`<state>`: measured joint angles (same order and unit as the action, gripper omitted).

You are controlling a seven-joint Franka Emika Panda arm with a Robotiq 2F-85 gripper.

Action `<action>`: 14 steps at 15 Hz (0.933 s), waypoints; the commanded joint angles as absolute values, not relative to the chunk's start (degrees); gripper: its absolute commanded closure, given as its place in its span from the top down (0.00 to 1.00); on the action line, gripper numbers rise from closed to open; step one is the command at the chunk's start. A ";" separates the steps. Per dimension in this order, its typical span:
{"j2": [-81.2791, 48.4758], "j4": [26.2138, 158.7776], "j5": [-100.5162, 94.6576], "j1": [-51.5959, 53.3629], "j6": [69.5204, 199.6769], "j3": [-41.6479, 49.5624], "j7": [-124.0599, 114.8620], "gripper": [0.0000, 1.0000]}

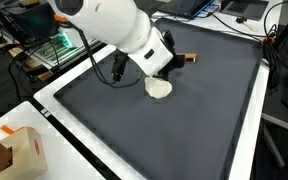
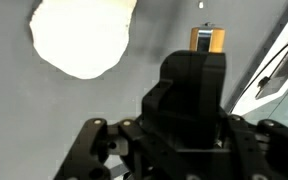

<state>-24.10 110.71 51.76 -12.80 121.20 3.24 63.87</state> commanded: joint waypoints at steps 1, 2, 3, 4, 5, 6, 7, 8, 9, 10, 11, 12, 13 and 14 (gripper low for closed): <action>-21.25 111.19 46.73 -11.71 121.37 4.03 61.29 0.25; -20.60 111.28 45.15 -11.47 121.85 4.03 60.56 0.25; -19.94 111.32 43.50 -11.24 122.27 4.02 59.92 0.25; -19.23 111.36 41.64 -10.96 122.71 4.04 58.85 0.25; -18.48 111.42 39.72 -10.64 123.52 4.05 57.73 0.25; -17.83 111.42 37.85 -10.42 124.16 3.98 56.53 0.25; -17.14 111.47 35.64 -10.09 125.02 3.96 55.08 0.25; -16.50 111.45 33.07 -9.74 125.64 4.01 53.08 0.25; -15.95 111.46 30.51 -9.47 126.52 3.95 51.11 0.25; -15.48 111.43 27.99 -9.24 127.23 3.85 49.16 0.25; -14.99 111.47 25.01 -8.90 128.26 3.81 46.78 0.25; -14.71 111.39 22.41 -8.65 128.89 3.71 44.73 0.25; -14.40 111.37 19.38 -8.18 129.59 3.80 42.31 0.25; -14.13 111.30 15.96 -7.67 129.76 4.00 39.25 0.25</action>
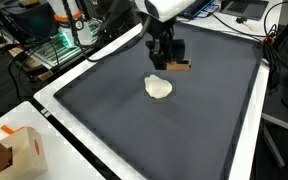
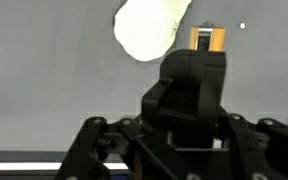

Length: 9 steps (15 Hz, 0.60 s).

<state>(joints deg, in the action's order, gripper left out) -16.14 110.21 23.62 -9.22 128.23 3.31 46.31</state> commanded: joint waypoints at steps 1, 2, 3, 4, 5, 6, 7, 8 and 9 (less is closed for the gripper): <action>-13.87 111.33 11.53 -6.94 129.93 4.45 35.41 0.25; -13.73 111.20 8.69 -6.75 129.72 4.38 32.94 0.25; -13.52 111.15 5.35 -6.42 129.55 4.40 29.95 0.25; -13.36 111.12 2.39 -6.13 129.43 4.42 27.19 0.25; -13.14 111.16 -0.93 -5.73 129.38 4.53 24.06 0.25; -12.96 111.15 -4.11 -5.31 129.27 4.71 21.02 0.25; -12.77 111.19 -6.80 -4.92 129.31 4.84 18.21 0.25; -12.60 111.35 -9.91 -4.39 129.85 5.14 14.72 0.25; -12.51 111.46 -12.70 -3.89 130.05 5.41 11.19 0.25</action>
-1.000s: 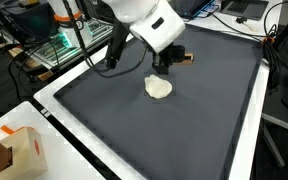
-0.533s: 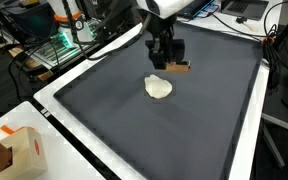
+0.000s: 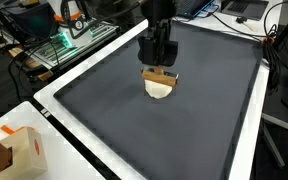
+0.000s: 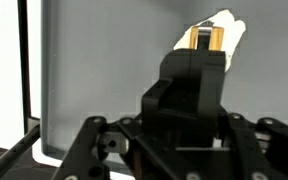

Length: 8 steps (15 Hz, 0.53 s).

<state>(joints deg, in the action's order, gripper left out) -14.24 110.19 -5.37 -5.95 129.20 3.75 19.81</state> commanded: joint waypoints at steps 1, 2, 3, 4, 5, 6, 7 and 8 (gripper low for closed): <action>-12.45 111.52 -14.98 -3.51 130.10 5.56 8.33 0.25; -12.49 111.60 -17.72 -2.96 130.28 5.90 4.81 0.25; -12.56 111.62 -20.79 -2.31 130.05 6.28 1.15 0.25; -12.74 111.60 -23.11 -1.88 129.93 6.51 -1.78 0.25; -12.93 111.69 -25.47 -1.45 130.18 6.80 -4.90 0.25; -13.04 111.80 -27.59 -1.02 130.18 6.98 -7.62 0.25; -13.14 112.00 -29.68 -0.59 130.30 7.17 -10.32 0.25; -13.26 112.21 -31.88 -0.11 130.40 7.40 -13.03 0.25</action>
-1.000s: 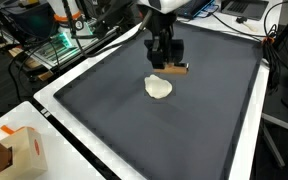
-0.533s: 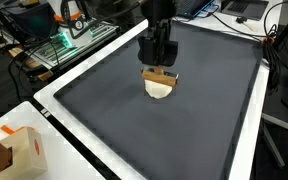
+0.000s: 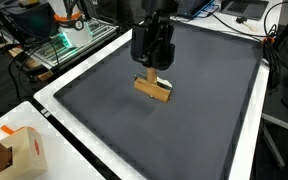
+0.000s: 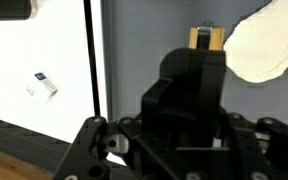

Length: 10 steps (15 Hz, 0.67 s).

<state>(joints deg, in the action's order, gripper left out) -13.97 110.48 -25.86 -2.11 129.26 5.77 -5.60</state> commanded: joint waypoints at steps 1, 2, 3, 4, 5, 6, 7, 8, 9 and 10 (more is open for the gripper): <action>-13.31 112.47 -34.48 0.46 130.37 7.71 -16.22 0.25; -13.34 112.75 -36.73 0.98 129.90 7.88 -19.01 0.25; -13.41 113.01 -38.77 1.33 129.55 7.89 -21.52 0.25; -13.56 113.21 -41.30 1.77 129.18 7.96 -24.57 0.25; -13.72 113.57 -43.64 1.93 130.07 7.90 -26.62 0.25; -13.98 113.76 -46.20 2.23 129.81 7.91 -29.23 0.25; -14.09 114.19 -48.72 2.46 129.96 7.88 -31.71 0.25; -14.21 114.54 -50.89 2.61 129.81 7.73 -33.95 0.25; -14.41 114.82 -53.26 2.85 129.27 7.69 -36.52 0.25; -14.73 114.96 -55.49 3.00 128.61 7.59 -39.04 0.25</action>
<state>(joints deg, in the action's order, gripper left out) -14.98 113.41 -49.07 1.75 129.25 6.77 -32.26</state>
